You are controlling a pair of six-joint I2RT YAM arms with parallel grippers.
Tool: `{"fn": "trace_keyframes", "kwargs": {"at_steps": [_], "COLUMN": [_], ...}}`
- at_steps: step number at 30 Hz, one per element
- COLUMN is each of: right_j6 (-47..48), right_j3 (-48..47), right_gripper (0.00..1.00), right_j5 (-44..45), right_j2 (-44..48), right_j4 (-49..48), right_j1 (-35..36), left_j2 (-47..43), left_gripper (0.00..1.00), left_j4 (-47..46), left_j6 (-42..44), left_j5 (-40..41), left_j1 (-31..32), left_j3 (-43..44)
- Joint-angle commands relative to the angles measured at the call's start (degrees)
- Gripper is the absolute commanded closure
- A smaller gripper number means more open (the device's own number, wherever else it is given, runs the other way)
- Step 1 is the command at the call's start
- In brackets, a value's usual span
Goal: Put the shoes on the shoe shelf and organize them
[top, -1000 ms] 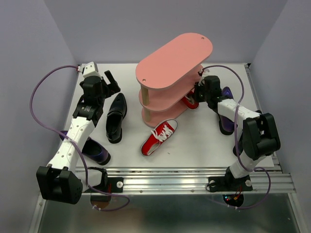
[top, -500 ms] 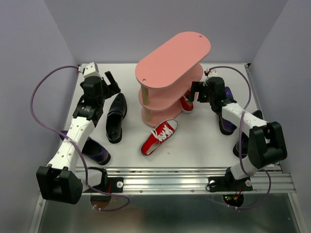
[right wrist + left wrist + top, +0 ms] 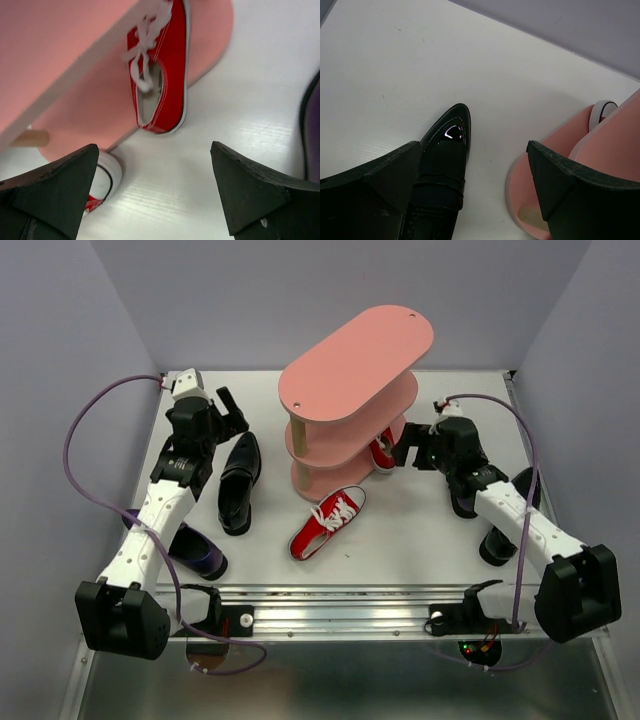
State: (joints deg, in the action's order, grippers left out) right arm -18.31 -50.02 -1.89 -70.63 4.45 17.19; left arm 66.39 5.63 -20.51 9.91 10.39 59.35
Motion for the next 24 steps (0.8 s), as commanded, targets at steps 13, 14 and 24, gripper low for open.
{"fn": "trace_keyframes", "kwargs": {"at_steps": [13, 14, 24], "right_j6": [-2.3, -1.8, -2.7], "right_j3": [-3.2, -4.9, -9.6], "right_gripper": [0.0, 0.0, 0.0], "right_j5": [14.1, 14.7, 21.2], "right_j2": [-17.5, -18.6, -25.3], "right_j4": [-0.4, -0.3, -0.3], "right_j1": [10.4, 10.4, 6.9], "left_j2": [0.0, -0.1, -1.5], "left_gripper": [0.01, 0.01, 0.01], "left_j4": [-0.8, -0.6, 0.4], "left_j6": [-0.7, -0.6, -0.1], "left_j5": [0.0, 0.2, 1.4], "left_j1": [-0.1, 0.0, -0.1], "left_j3": [2.3, 2.4, 1.8]}}
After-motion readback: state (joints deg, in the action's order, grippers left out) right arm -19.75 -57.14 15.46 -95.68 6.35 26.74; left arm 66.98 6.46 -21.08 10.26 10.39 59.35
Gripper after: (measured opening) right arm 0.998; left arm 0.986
